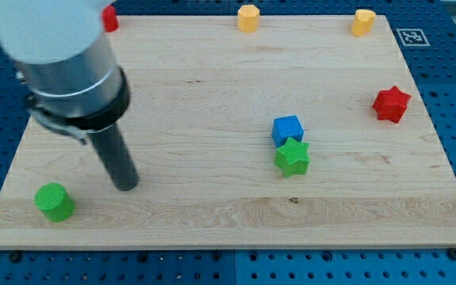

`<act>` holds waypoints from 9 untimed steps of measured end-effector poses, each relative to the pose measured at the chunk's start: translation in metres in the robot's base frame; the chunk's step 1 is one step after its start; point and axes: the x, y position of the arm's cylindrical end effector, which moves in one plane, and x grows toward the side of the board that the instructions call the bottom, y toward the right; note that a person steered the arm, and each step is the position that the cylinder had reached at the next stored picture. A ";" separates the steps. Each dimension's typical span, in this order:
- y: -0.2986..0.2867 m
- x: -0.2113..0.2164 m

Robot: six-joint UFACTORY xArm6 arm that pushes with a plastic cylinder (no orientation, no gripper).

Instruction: Move the blue cube parallel to the green star

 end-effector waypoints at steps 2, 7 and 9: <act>0.076 -0.038; 0.211 -0.080; 0.237 -0.057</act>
